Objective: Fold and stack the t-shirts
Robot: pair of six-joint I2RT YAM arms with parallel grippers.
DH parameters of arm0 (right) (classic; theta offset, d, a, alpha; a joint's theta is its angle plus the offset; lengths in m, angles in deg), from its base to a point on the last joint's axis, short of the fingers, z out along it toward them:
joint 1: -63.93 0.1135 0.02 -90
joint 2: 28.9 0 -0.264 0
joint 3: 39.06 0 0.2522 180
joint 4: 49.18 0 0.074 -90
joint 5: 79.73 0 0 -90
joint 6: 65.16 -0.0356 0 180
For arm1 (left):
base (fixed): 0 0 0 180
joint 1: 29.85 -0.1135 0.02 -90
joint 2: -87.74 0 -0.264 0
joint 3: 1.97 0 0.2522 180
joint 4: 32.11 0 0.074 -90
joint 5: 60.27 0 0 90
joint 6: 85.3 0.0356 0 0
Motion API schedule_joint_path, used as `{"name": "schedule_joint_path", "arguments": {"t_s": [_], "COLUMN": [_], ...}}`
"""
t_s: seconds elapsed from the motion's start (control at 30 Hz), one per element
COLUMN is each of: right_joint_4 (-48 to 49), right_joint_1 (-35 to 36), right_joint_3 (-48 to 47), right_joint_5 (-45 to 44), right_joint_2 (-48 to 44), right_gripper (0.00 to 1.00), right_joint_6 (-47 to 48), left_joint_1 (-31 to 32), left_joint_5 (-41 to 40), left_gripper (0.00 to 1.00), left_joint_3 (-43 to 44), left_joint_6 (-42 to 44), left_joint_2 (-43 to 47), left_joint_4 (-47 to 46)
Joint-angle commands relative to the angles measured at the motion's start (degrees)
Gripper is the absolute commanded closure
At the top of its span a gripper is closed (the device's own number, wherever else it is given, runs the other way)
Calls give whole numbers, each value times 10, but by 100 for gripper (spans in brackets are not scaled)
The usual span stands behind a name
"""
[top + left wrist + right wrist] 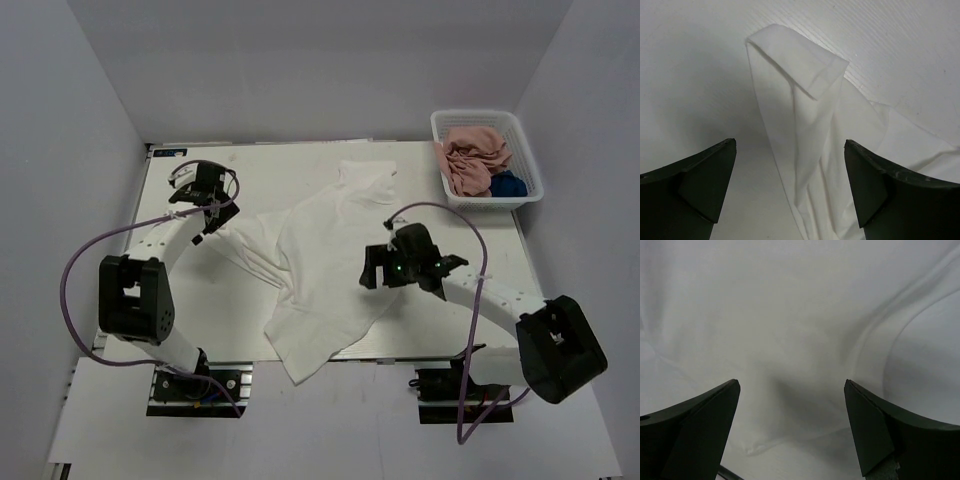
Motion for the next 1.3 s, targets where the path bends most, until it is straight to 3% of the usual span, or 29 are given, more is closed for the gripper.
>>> {"name": "schedule_joint_path", "arguments": {"t_s": [0.0,0.27,0.47,0.6,0.9,0.97,1.1,1.2,1.27], "right_joint_4": [30,23,-29,-63,-29,-26,-12,-37,-58], "right_joint_1": [15,12,-3,-28,-45,-42,-23,-3,10], "right_joint_3": [48,23,-67,-118,-204,-211,-157,-120,-97], "right_joint_5": [63,5,-156,-205,-285,-279,-179,-134,-103], "right_joint_2": [-41,53,152,209,190,179,93,22,-3], "right_gripper": [10,10,10,10,10,10,10,10,10], "right_joint_6": [-50,-63,-83,-91,27,72,121,138,141], "left_joint_1": [-4,-20,-33,-38,-43,-43,-43,-43,-48], "left_joint_5": [16,38,43,51,60,60,60,48,42], "left_gripper": [1,1,1,1,9,13,19,37,54], "left_joint_3": [29,54,82,105,124,129,141,159,170], "left_joint_6": [11,21,27,34,41,41,41,47,47], "left_joint_2": [-37,-86,-113,-137,-183,-190,-203,-217,-225], "left_joint_4": [-3,-24,-24,-19,-5,-5,-11,-2,12]}}
